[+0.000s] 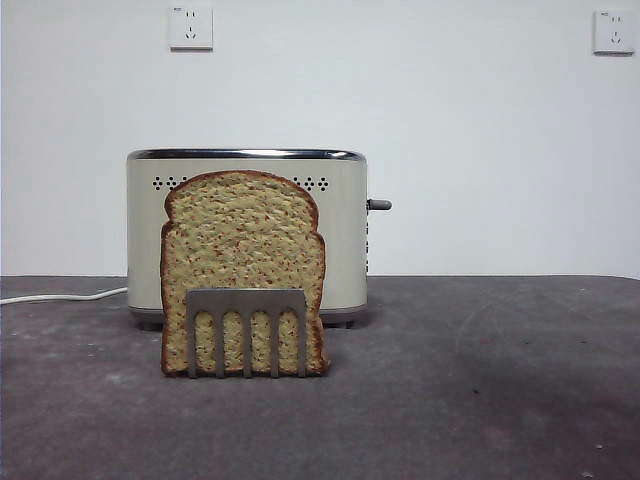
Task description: Pick up a slice of bread from the rack,put the bread on the toaster,press the button
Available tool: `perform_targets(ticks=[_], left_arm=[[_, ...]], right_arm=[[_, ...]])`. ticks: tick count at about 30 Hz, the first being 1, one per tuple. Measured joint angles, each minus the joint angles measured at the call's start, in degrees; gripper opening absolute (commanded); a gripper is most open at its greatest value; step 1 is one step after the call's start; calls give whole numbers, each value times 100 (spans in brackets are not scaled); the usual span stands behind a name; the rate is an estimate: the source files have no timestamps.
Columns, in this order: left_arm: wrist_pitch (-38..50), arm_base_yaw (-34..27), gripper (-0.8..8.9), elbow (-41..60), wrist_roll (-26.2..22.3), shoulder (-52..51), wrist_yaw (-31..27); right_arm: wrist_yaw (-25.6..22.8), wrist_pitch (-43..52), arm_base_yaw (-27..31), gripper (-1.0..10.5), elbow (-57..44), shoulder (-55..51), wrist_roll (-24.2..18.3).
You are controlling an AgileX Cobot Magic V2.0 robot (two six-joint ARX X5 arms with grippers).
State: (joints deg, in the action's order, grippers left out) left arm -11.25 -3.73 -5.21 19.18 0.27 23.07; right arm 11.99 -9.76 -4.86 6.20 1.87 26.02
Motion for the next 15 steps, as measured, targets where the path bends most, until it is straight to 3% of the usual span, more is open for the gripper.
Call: perform_targets(ticks=[7, 15], left_arm=[[-570, 0, -8, -1095, 39, 238, 341], [-1355, 0, -8, -2529, -487, 1239, 1220]], right_arm=[[247, -297, 0, -12, 1139, 872, -63], [1095, -1663, 0, -12, 2953, 2396, -1012]])
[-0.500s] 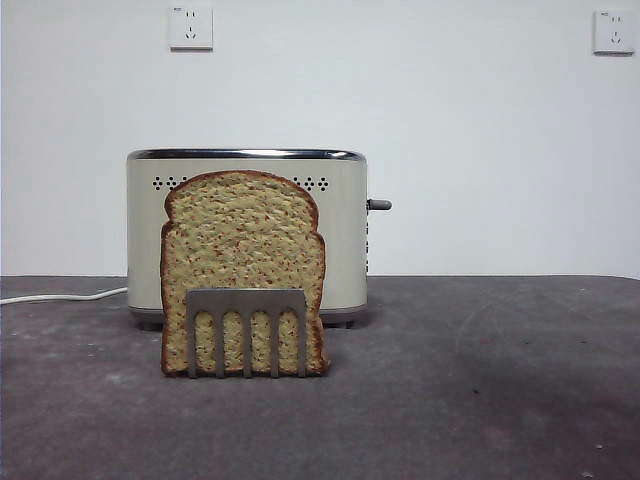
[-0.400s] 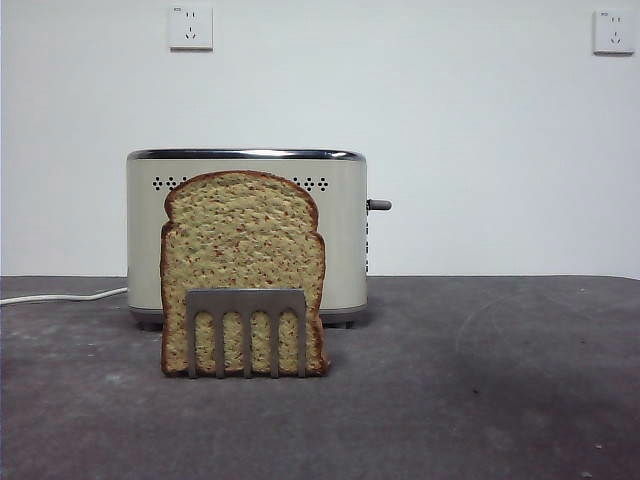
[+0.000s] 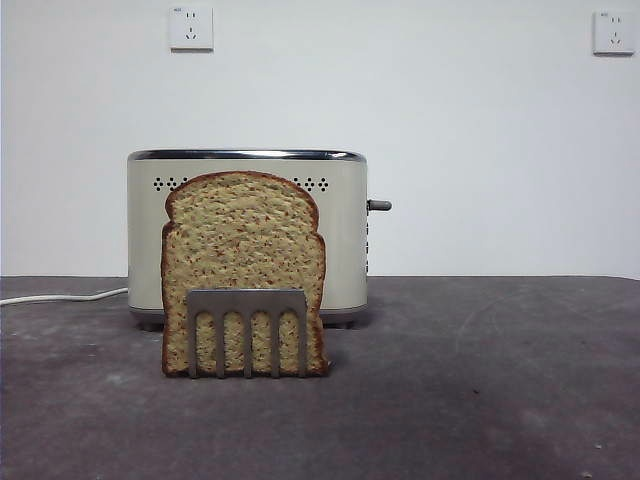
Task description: Pick up a slice of bread from the rack,put the bread on the toaster,press the button
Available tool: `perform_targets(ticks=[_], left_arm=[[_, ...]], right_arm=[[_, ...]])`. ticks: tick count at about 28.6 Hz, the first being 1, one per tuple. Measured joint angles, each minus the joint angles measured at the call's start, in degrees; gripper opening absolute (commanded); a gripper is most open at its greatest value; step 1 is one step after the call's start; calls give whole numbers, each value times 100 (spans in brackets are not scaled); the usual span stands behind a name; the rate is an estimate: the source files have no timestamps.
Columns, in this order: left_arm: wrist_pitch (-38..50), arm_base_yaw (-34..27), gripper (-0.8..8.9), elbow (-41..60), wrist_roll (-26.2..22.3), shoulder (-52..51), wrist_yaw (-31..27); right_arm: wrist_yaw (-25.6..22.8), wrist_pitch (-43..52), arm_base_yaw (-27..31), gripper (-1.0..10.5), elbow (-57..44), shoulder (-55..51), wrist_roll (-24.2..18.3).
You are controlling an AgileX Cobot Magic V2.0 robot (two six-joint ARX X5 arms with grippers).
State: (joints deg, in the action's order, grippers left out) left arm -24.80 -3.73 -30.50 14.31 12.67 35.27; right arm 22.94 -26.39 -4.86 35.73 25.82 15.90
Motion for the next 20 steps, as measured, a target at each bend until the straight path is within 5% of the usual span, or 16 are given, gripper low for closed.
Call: perform_targets(ticks=[7, 13, 17, 18, 20], left_arm=[[-1222, 0, -8, -1187, -1198, 1069, 905], [-2271, 157, -8, -1987, -2293, 1749, 992], [-2577, 350, 10, -2249, -2857, 1987, 988], [-2577, 417, 96, -2271, -2929, 2015, 962], [-2533, 584, 453, -2315, -2981, 2098, 734]], right_arm=[[540, -1694, -2, -12, 1792, 1233, -1316], [560, -2824, -4, -12, 2833, 1915, -2262], [557, -2994, -4, -12, 2898, 2046, -2529], [557, -2994, -4, -12, 2898, 2044, -2562], [557, -2994, -4, -12, 2898, 2037, -2583]])
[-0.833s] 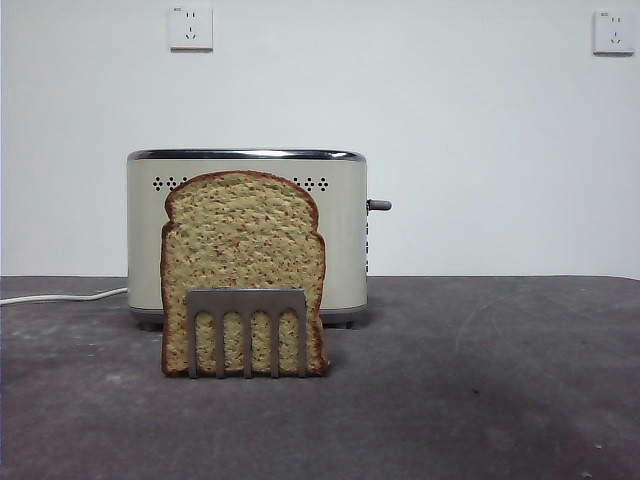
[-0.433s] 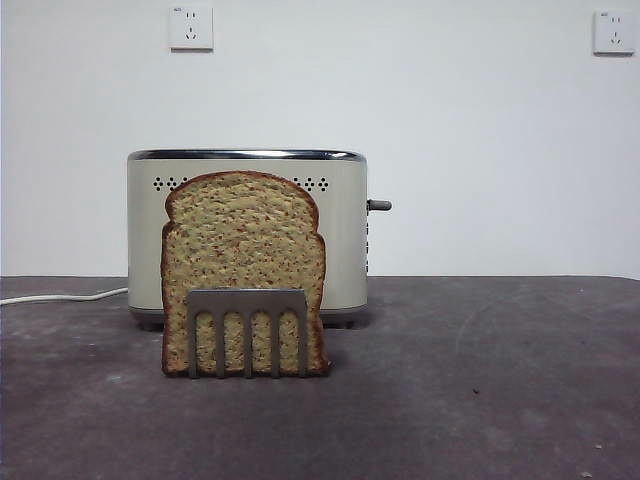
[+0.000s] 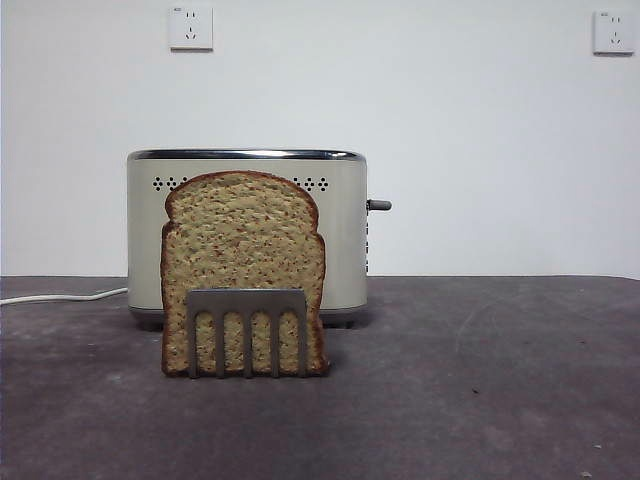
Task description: Pick up a slice of bread from the rack,put the bread on the toaster,press the button
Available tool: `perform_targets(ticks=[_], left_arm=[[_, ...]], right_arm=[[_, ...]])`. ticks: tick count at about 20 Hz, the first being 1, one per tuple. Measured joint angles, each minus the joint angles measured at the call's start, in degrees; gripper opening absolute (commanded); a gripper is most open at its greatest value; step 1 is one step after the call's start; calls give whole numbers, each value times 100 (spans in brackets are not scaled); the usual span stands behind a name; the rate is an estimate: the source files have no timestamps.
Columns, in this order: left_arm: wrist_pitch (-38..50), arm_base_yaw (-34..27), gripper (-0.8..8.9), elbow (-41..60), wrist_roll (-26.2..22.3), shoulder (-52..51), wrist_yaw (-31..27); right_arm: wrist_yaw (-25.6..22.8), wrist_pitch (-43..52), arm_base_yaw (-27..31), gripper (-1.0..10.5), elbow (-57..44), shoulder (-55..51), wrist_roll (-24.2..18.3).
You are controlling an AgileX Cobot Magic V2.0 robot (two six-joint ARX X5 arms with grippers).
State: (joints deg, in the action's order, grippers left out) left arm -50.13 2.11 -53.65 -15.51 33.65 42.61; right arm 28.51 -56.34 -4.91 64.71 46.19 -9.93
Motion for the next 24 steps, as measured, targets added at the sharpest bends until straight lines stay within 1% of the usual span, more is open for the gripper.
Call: perform_targets(ticks=[1, 4, 6, 8, 10, 15, 18, 24], left_arm=[[101, 114, 516, -22, -24, 52, -146], [164, 568, 512, -240, -328, 369, -269], [170, 960, 512, -442, -595, 704, -511], [129, 1414, 512, -682, -881, 1143, -868], [74, 1878, 512, -955, -1217, 1676, -1346], [94, 2795, 512, -1410, -2000, 2863, -2378], [249, 3130, 512, -1532, -2341, 3580, -2765], [546, 3462, 501, -1532, -2695, 4640, -3106]], right_arm=[[0, 0, 0, -12, 0, 2, -2], [0, 0, 0, -12, 0, 2, -17], [0, -2, 0, -12, 0, 2, -17], [0, -2, 0, -12, 0, 9, -17], [0, -2, 0, -12, 0, 26, -17], [0, -2, 0, -12, 0, 44, -20], [0, -2, 0, -12, 0, 46, -20], [0, -2, 0, -12, 0, 46, -20]])
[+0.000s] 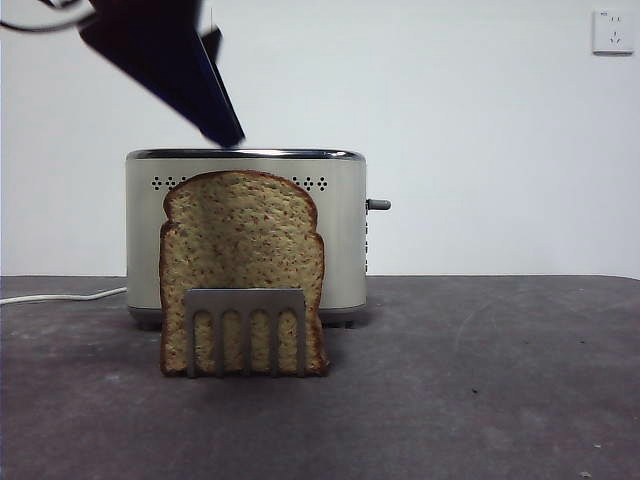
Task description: Pick up a slice of bread from the rack,put the bread on the toaster,press the button
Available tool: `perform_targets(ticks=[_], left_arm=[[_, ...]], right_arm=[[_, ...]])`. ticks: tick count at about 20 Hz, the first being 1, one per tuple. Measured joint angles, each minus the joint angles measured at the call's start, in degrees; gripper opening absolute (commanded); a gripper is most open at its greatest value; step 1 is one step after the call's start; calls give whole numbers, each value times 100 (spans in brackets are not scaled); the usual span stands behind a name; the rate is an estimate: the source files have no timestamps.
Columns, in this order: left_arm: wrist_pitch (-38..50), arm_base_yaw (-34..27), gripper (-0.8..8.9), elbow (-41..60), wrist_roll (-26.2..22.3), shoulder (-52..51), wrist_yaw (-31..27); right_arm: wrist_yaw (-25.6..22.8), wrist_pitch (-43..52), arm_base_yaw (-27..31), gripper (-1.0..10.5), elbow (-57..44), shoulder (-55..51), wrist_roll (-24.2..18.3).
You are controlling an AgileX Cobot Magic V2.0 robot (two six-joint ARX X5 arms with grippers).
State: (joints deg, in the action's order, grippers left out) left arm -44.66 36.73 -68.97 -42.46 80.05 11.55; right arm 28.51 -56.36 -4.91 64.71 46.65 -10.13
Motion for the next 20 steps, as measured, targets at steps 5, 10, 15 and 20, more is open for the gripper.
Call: perform_targets(ticks=[5, 10, 15, 20], left_arm=[[111, 2, 497, 0, -63, 466, -98], [343, 4, 220, 0, -63, 531, -98], [205, 4, 179, 0, -66, 531, -98], [122, 4, -11, 0, -72, 531, -96]], right_arm=[[0, 0, 0, -12, 0, 9, 0], [0, -2, 0, -12, 0, 9, 0], [0, -2, 0, -12, 0, 11, 2], [0, -2, 0, -12, 0, 11, 2]])
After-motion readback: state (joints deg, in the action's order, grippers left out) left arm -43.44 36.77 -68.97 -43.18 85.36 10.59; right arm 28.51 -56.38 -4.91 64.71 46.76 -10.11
